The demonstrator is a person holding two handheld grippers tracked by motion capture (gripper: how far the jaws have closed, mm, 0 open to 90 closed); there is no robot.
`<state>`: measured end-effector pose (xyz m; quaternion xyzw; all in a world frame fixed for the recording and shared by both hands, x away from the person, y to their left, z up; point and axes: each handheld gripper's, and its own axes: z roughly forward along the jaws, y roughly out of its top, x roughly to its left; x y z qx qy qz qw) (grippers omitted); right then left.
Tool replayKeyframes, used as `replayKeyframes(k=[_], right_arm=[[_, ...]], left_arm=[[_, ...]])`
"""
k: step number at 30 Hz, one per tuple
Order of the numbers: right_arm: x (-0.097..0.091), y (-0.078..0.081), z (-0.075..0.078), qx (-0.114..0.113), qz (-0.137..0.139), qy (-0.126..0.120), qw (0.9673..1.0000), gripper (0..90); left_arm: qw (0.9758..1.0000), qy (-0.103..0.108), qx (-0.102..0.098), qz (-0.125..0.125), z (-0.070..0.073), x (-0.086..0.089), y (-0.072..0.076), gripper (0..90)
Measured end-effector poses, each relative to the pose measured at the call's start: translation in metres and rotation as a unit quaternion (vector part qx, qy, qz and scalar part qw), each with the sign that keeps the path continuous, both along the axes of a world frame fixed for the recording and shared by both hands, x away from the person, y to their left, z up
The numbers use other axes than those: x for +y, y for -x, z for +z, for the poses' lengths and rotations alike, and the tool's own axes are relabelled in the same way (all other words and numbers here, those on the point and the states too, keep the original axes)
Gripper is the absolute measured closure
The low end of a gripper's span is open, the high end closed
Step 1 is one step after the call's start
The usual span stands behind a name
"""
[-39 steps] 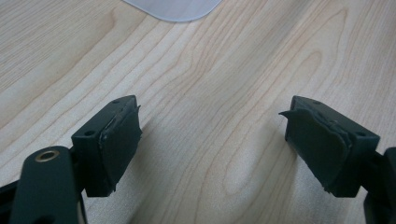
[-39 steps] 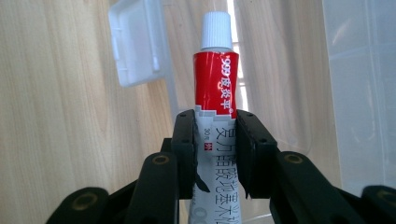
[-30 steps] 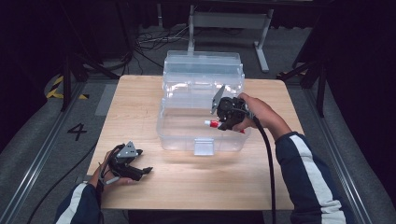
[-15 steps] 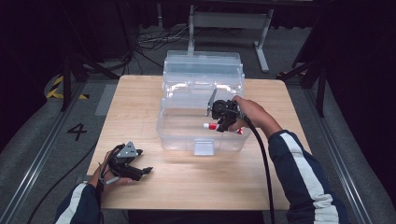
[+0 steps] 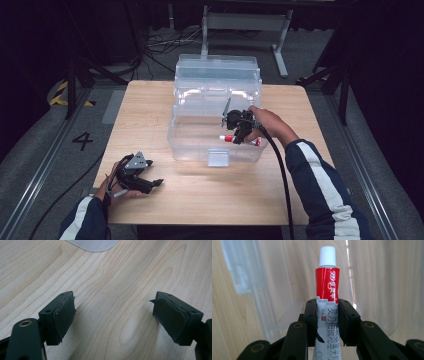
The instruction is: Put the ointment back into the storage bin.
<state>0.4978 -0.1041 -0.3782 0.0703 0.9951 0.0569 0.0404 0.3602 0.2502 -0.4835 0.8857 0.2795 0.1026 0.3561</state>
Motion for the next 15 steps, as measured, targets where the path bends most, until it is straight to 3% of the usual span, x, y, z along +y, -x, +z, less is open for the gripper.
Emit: replayKeyframes(k=[10,15], right_arm=[[-0.008,-0.007,-0.014,0.012,-0.011,0.008,0.9998,71.1],[-0.011,-0.008,-0.017,0.017,-0.008,-0.004,0.9998,71.0]], left_arm=[[1.0,0.001,0.0,0.0,0.0,0.0,0.0,18.5],[1.0,0.001,0.0,0.0,0.0,0.0,0.0,18.5]])
